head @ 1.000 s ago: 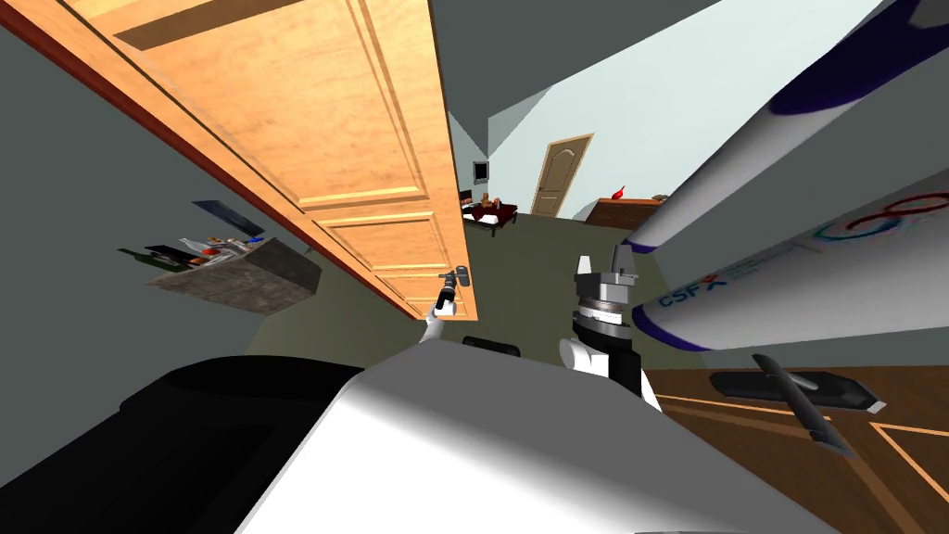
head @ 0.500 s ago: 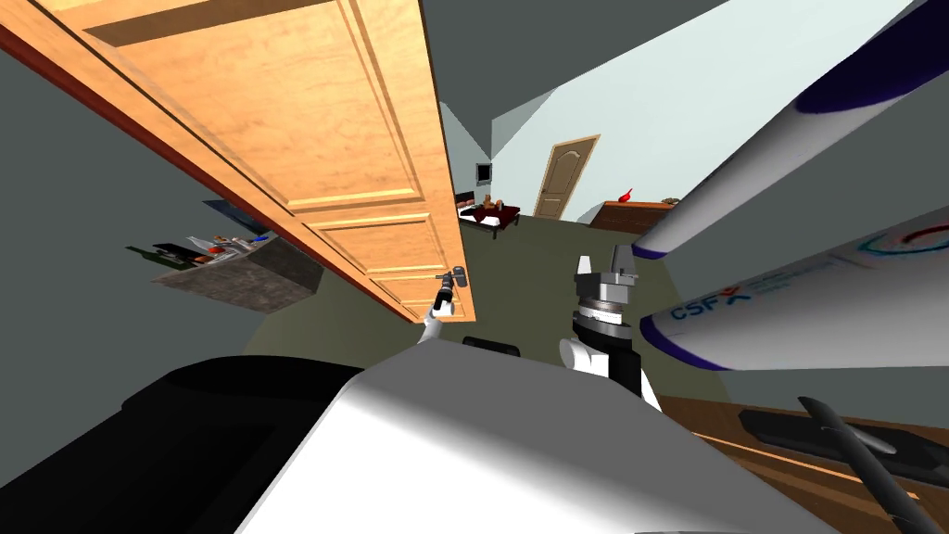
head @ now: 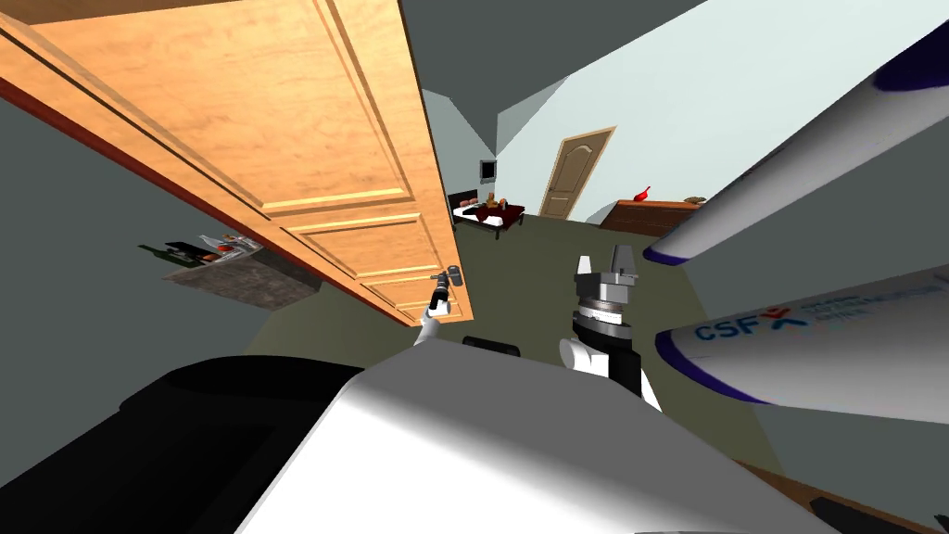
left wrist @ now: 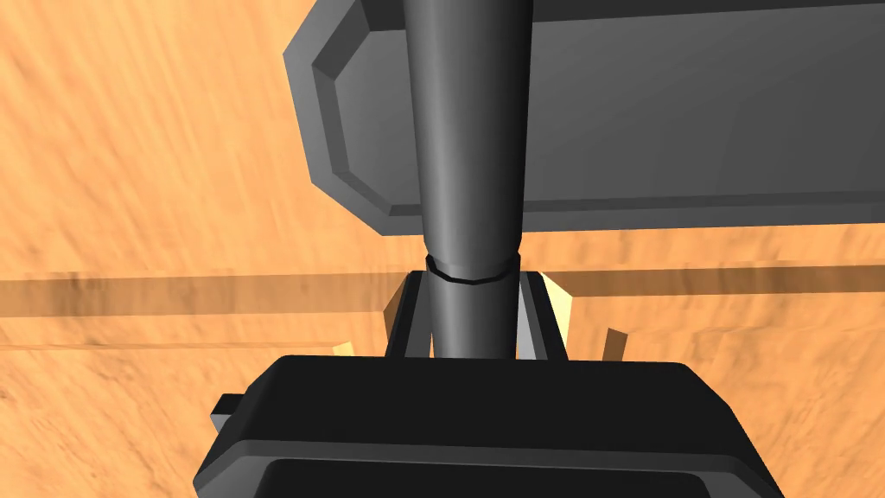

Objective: Push the door open

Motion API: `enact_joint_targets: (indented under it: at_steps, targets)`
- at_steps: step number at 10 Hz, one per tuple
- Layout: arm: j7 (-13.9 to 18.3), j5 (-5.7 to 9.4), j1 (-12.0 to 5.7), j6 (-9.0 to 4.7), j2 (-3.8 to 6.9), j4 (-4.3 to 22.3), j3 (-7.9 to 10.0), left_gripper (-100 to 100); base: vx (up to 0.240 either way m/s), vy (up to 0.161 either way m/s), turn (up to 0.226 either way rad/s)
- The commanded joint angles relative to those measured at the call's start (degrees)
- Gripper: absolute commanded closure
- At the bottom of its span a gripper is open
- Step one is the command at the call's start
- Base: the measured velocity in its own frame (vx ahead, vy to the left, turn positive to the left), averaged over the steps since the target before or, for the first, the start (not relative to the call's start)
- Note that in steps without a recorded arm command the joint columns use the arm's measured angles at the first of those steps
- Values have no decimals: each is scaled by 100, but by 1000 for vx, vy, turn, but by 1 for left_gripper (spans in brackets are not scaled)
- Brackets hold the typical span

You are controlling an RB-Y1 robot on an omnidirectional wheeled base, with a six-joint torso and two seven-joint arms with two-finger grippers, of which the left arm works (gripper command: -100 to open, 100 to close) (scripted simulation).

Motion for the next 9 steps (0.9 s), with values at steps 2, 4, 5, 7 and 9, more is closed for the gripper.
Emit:
enact_joint_targets:
  at_steps: [2,4,5,7,9]
  targets:
    - [-64,16,-25,-57,-47,4,209,100,186,-81,85]
    - [-83,35,-26,-58,-101,6,327,100,166,-56,64]
    - [-68,31,-2,-49,-85,16,281,100,72,-19,31]
    - [-96,59,3,-54,-16,5,444,100,173,-37,50]
    - [-120,82,8,-55,14,-2,577,100,218,-57,70]
